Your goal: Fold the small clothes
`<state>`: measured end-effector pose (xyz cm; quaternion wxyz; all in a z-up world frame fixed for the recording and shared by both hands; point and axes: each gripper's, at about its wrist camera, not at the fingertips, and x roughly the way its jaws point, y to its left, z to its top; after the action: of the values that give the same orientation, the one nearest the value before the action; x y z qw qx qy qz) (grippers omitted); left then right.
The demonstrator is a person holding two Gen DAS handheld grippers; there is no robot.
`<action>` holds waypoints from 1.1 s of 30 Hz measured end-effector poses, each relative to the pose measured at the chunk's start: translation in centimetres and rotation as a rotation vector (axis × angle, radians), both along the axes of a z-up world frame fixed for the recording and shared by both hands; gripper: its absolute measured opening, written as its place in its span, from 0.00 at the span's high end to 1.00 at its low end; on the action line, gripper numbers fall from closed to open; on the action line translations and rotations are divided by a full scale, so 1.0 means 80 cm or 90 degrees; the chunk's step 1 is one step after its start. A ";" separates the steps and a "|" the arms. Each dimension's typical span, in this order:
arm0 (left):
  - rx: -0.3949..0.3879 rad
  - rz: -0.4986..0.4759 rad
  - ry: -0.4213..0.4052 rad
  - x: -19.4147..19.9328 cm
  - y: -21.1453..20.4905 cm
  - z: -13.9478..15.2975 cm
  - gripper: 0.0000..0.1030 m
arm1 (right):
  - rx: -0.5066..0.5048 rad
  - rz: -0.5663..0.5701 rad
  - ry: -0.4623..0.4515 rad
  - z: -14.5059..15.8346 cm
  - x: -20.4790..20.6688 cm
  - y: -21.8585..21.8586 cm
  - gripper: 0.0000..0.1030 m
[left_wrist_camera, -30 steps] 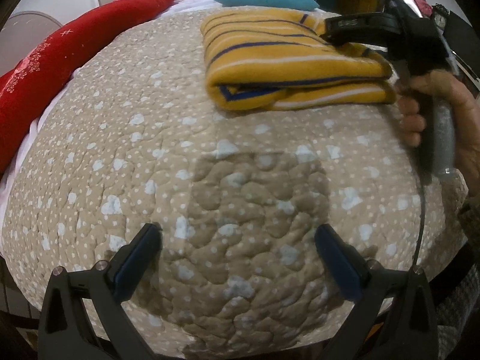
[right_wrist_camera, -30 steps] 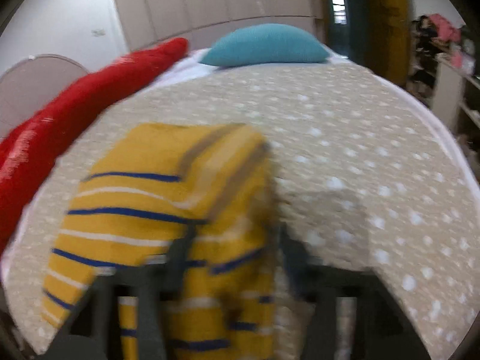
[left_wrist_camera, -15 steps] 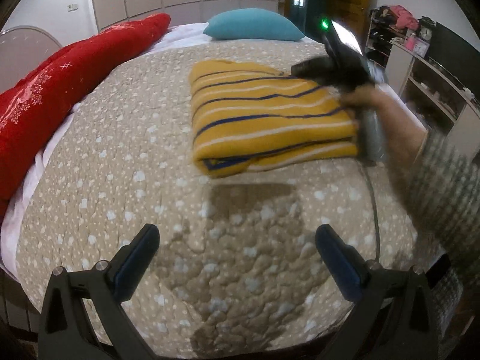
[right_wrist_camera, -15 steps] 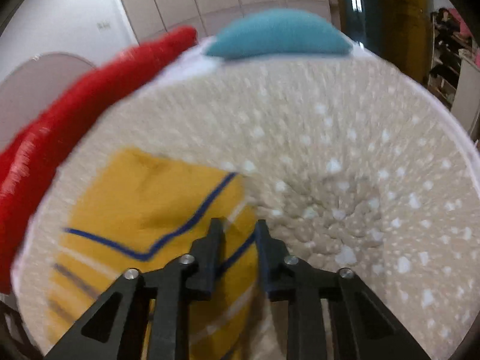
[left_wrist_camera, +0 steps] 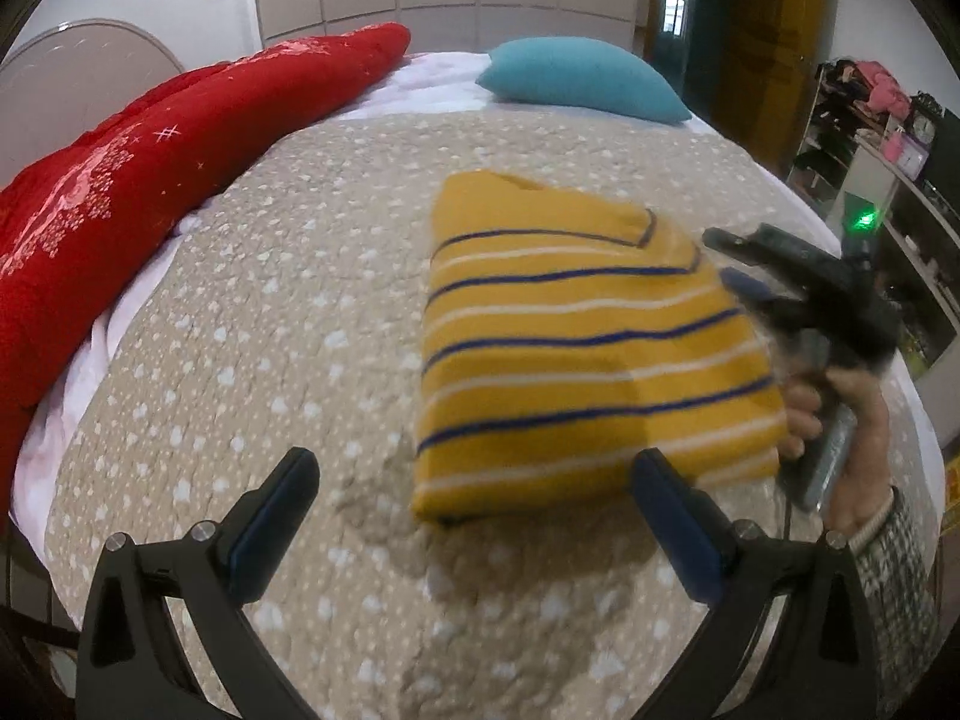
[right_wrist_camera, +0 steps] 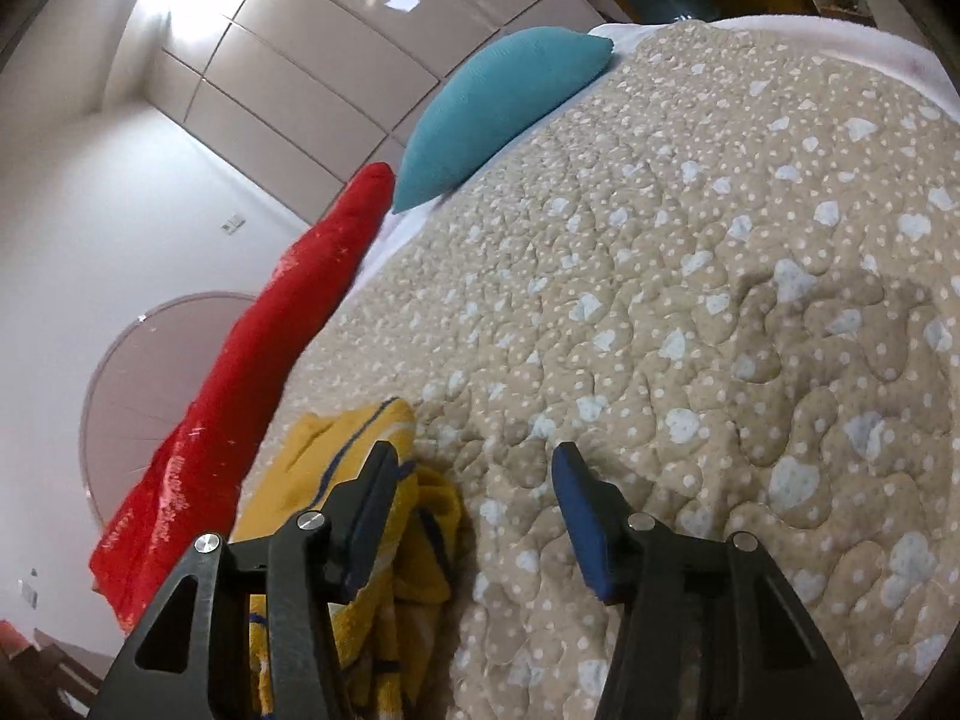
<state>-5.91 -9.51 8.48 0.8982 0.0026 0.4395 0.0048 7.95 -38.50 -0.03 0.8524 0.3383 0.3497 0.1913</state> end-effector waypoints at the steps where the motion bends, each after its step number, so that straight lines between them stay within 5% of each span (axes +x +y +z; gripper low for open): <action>1: 0.000 -0.001 0.001 0.002 -0.003 0.000 0.00 | 0.002 0.003 0.001 -0.001 0.000 -0.002 0.43; 10: -0.037 -0.001 -0.013 -0.012 0.011 0.014 0.00 | -0.023 0.009 0.000 -0.005 0.009 0.015 0.43; 17: -0.064 0.059 -0.060 -0.074 0.080 0.037 0.00 | -0.009 0.000 0.016 -0.011 0.014 0.013 0.44; 19: -0.062 0.075 -0.069 -0.093 0.095 0.039 0.00 | -0.042 0.002 0.034 -0.006 0.016 0.019 0.44; 22: -0.060 0.082 -0.079 -0.118 0.113 0.043 0.00 | -0.192 0.023 0.081 0.023 0.008 0.044 0.44; 27: -0.061 0.093 -0.093 -0.142 0.133 0.047 0.00 | -0.370 0.008 0.003 0.096 -0.085 0.064 0.44; 31: -0.084 0.094 -0.095 -0.153 0.131 0.048 0.00 | -0.410 -0.051 -0.099 0.136 -0.157 0.065 0.12; 33: -0.084 0.085 -0.099 -0.160 0.124 0.048 0.00 | -0.406 -0.025 -0.082 0.141 -0.165 0.067 0.13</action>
<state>-18.69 0.38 12.33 0.9255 -0.0860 0.3672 0.0362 -5.24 -33.17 11.26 0.9395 0.0481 0.3305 0.0765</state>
